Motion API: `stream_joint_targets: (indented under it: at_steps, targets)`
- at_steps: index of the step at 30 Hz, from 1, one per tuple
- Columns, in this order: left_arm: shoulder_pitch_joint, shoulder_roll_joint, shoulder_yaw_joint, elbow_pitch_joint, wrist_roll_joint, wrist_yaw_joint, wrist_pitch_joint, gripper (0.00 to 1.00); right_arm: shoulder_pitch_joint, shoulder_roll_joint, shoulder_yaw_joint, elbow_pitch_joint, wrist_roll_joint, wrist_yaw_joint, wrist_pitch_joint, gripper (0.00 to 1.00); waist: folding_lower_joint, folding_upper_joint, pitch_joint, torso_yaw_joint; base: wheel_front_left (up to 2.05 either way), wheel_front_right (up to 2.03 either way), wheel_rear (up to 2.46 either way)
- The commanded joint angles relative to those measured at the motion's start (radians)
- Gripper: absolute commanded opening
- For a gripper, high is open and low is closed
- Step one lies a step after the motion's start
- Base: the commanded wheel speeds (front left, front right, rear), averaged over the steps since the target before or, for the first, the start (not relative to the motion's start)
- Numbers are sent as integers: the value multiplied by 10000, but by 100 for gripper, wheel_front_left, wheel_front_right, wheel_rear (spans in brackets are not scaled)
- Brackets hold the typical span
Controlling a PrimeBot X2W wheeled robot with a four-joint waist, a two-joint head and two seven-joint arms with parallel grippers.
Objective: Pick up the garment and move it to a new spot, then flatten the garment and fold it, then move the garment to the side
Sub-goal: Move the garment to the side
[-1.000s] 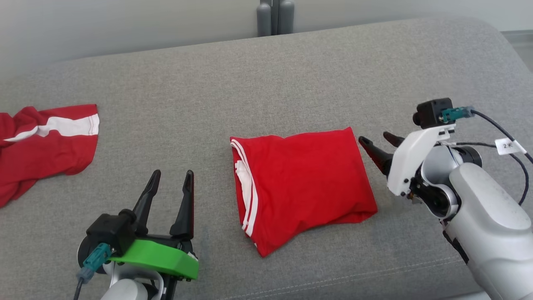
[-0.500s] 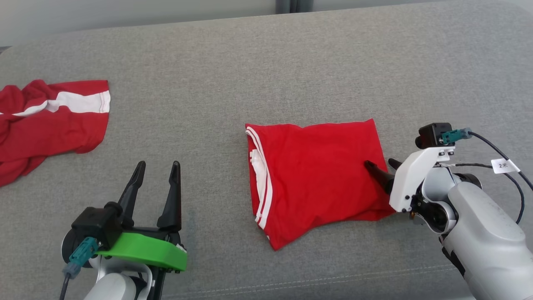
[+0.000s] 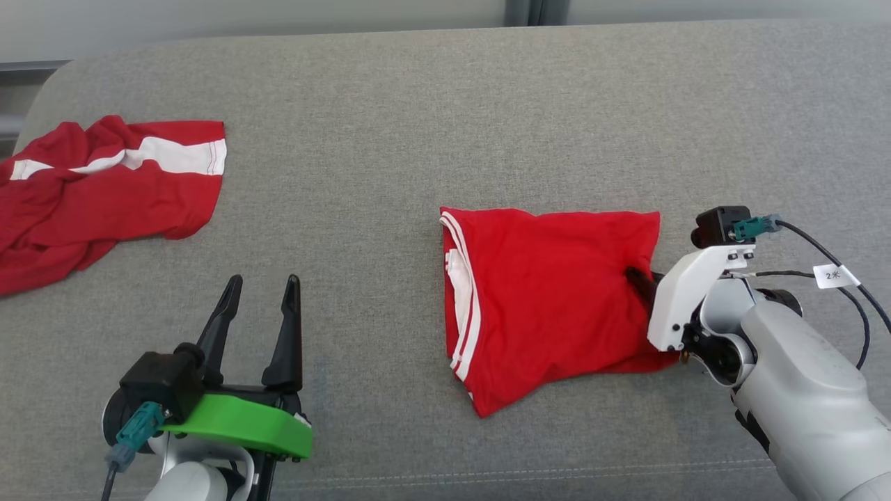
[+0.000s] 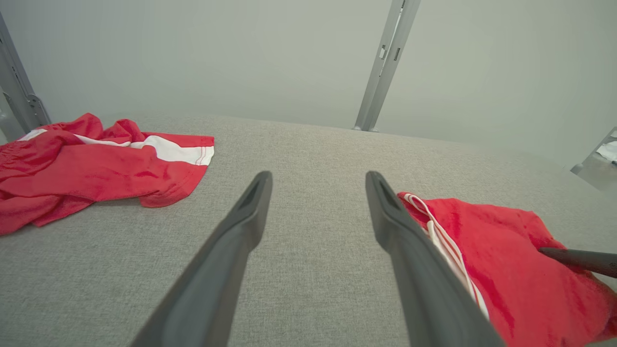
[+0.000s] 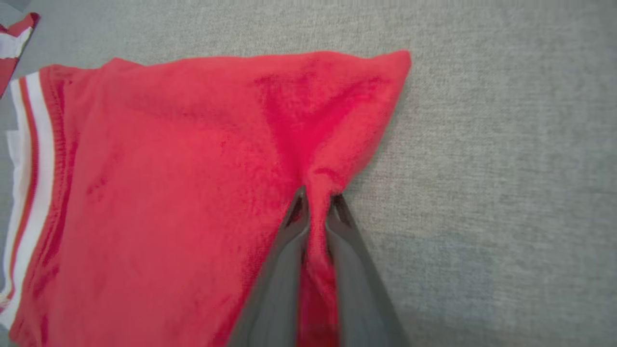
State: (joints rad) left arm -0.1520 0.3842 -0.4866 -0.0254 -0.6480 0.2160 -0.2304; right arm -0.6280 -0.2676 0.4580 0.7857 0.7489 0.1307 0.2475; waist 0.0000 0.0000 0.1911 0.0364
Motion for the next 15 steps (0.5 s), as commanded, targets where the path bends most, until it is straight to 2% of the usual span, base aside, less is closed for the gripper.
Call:
stream_joint_targets:
  at_steps: [1,7,15]
  targets:
    - [64,14,1,-13,-49,60,-31,100,-138,-84,42,45,-19,0,-108,0,0,0,-54,-106,0,0,0]
    - [123,10,-84,-97,-26,5,-34,100,-566,-333,312,108,-172,-6,-524,0,0,0,-148,-734,0,0,0]
    - [-132,-17,-158,-12,54,-60,-28,100,-1337,-607,510,72,-259,-6,-827,0,0,0,-102,-2167,0,0,0]
